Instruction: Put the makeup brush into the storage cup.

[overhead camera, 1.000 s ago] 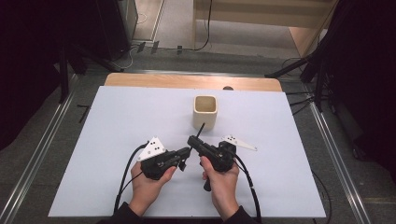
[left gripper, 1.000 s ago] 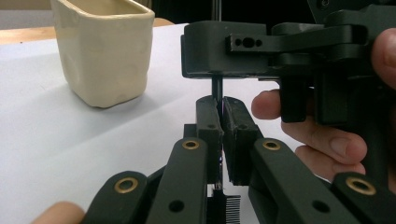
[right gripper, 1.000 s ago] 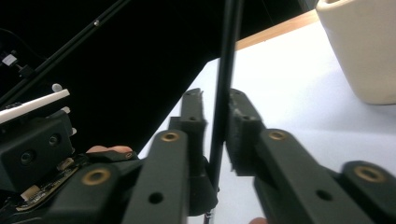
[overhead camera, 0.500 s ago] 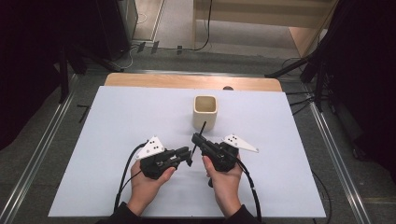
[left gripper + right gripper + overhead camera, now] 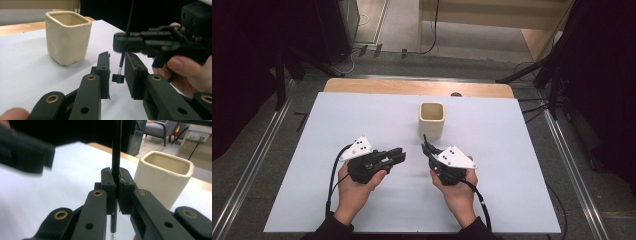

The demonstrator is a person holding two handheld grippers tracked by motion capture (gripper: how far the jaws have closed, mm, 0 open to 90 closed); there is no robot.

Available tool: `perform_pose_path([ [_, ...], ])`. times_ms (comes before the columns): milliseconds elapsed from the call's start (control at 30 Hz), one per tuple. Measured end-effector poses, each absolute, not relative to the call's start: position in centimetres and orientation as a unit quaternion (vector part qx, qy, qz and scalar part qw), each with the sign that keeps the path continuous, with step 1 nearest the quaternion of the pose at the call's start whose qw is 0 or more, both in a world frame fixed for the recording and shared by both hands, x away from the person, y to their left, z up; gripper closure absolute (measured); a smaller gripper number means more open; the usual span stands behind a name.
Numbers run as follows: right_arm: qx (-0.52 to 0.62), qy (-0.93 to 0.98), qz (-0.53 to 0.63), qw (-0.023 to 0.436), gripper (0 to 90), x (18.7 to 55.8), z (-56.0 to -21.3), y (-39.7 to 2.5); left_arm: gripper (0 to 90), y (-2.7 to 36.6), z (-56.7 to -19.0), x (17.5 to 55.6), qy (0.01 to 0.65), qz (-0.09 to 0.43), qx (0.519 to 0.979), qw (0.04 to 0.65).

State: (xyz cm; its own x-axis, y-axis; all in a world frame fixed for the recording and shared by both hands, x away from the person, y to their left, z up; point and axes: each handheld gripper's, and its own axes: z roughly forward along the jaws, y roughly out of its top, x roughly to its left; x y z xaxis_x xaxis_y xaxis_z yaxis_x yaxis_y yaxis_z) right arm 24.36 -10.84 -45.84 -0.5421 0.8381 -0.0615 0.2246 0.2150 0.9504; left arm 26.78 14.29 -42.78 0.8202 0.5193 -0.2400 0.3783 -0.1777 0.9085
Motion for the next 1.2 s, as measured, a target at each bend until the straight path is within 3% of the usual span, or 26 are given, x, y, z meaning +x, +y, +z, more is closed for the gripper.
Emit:
perform_pose_path([
  [467, 0.247, 0.794, 0.395, 0.390, 86.5, 23.7, -46.6, -8.3, 73.6, 14.3, -41.6, 26.8, 0.280, 0.063, 0.792, 0.539],
  [1200, 0.135, 0.819, 0.321, 0.456, 86.6, 22.8, -47.4, -6.5, 76.1, 13.0, -41.5, 26.8, 0.293, 0.054, 0.825, 0.480],
])
